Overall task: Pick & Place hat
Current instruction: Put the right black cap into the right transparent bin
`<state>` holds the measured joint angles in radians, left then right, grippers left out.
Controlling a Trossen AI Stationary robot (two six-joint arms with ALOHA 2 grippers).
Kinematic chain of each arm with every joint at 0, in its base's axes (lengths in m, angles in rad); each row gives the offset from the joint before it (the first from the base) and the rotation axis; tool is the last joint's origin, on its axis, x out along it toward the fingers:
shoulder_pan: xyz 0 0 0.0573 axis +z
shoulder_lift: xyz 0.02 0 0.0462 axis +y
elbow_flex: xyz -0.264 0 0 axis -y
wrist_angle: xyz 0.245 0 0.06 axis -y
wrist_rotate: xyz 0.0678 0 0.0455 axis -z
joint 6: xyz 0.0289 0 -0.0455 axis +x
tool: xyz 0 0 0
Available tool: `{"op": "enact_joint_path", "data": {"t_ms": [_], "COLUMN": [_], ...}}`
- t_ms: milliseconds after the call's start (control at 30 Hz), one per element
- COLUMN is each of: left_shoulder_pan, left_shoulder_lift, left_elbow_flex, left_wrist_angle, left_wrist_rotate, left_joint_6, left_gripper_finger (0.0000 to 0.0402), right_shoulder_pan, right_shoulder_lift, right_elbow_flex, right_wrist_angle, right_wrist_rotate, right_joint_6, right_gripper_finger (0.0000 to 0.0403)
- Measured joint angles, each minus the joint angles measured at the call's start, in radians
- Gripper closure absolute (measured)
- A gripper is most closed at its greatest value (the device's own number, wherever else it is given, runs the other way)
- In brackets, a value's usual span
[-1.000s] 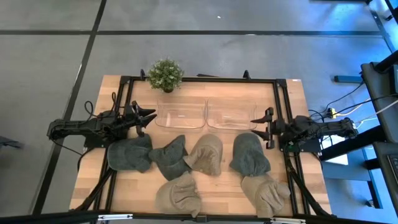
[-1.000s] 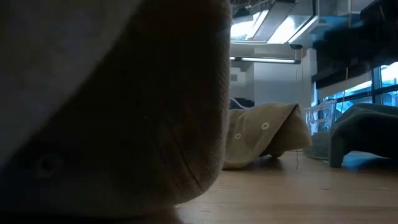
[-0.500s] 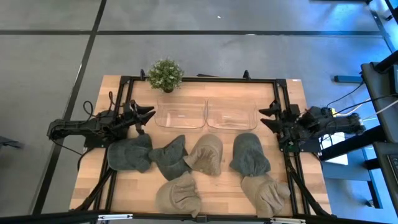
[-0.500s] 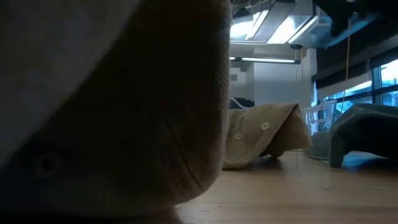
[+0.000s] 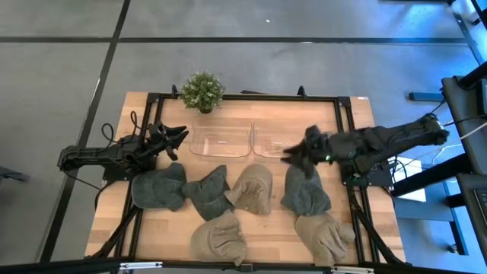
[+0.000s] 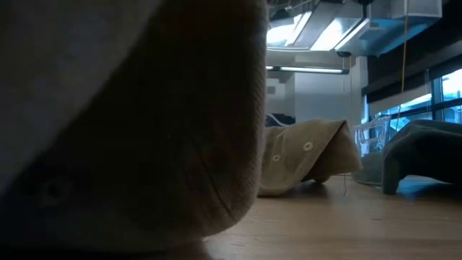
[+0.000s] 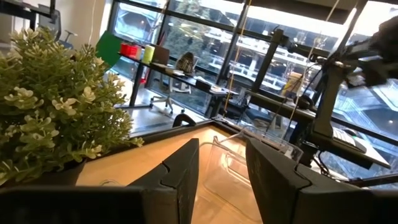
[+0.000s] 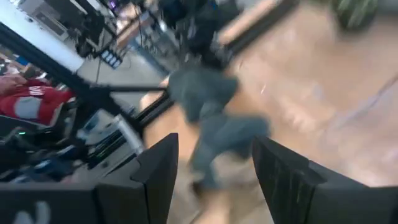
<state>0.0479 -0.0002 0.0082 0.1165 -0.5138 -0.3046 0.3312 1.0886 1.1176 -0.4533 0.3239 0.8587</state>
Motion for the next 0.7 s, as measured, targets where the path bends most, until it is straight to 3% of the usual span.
{"op": "enact_joint_path", "data": {"t_ms": [300, 433, 533, 700], "left_shoulder_pan": [0.000, 0.000, 0.000, 0.000], "left_shoulder_lift": [0.000, 0.000, 0.000, 0.000], "left_elbow_flex": [0.000, 0.000, 0.000, 0.000], "left_wrist_angle": [0.000, 0.000, 0.000, 0.000], "left_wrist_rotate": [0.000, -0.001, -0.013, -0.017], "left_joint_6": [-0.011, -0.023, -0.023, -0.026], "left_gripper_finger": [0.0274, 0.0274, 0.0274, 0.0274], "right_shoulder_pan": [0.345, 0.458, 0.502, 0.553], "right_shoulder_lift": [0.209, 0.304, 0.358, 0.396], "right_elbow_flex": [0.021, 0.021, 0.021, 0.021], "right_wrist_angle": [-0.029, -0.032, -0.063, -0.241], "right_wrist_rotate": [0.291, 0.392, 0.343, 0.097], "right_joint_6": [0.768, 0.984, 1.087, 1.326], "right_gripper_finger": [0.0198, 0.0198, 0.0198, 0.0198]}}
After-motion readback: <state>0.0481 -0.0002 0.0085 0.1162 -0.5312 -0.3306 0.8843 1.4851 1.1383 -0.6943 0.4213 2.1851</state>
